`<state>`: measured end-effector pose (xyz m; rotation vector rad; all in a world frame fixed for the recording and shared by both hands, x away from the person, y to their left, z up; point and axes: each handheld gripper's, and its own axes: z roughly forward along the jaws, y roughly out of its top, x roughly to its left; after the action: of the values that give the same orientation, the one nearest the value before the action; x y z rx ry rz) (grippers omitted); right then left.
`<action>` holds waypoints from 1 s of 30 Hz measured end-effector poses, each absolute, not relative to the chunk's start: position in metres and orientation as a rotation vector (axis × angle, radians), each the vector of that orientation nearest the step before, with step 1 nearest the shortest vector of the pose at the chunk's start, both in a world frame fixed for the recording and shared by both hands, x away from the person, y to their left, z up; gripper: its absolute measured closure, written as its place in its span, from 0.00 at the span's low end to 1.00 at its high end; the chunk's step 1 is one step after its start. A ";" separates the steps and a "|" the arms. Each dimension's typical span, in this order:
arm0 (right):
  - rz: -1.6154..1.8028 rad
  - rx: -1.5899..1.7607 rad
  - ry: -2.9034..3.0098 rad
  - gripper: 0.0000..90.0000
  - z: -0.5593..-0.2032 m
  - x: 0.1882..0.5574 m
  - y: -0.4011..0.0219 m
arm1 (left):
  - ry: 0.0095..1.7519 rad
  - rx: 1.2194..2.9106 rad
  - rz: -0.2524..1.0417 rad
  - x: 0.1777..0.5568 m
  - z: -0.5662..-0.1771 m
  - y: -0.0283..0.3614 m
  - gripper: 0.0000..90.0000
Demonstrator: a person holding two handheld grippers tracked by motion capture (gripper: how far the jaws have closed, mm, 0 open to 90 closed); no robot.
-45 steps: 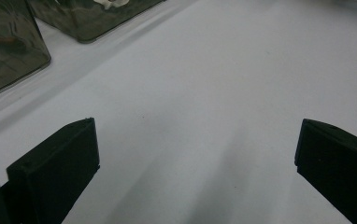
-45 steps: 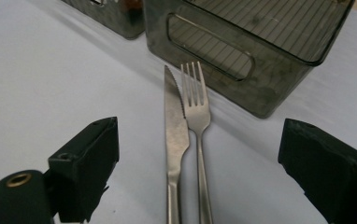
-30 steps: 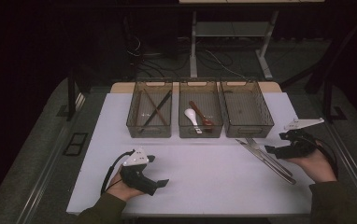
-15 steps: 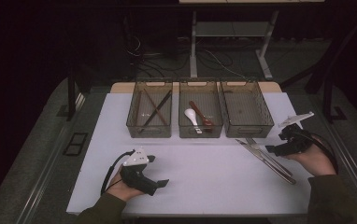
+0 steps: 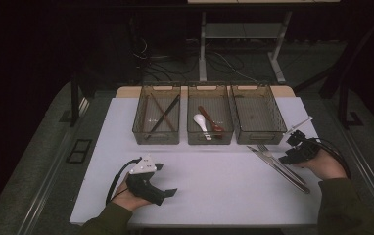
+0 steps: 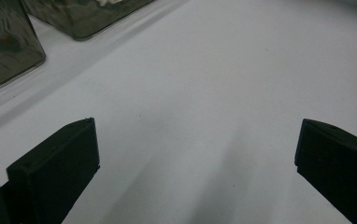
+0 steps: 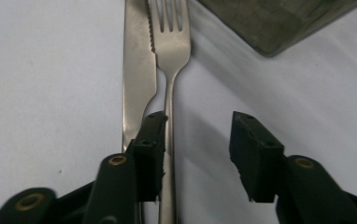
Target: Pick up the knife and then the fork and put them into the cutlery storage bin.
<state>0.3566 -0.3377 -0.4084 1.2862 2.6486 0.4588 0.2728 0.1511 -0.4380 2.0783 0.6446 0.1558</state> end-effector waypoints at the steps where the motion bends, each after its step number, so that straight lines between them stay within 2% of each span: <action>1: 0.441 1.287 2.660 0.66 -0.409 0.357 -0.336 | 0.645 2.078 0.154 0.273 -0.438 0.151 0.00; 19: 0.281 1.192 2.776 0.87 -0.421 0.366 -0.312 | 0.644 2.086 0.150 0.273 -0.439 0.150 0.00; 30: 0.267 1.192 2.768 0.94 -0.421 0.365 -0.310 | 0.640 2.091 0.147 0.273 -0.439 0.149 0.00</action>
<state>0.3653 -0.3097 -0.4213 1.1922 2.7681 0.2667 0.2731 0.1493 -0.4394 2.0909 0.6397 0.1466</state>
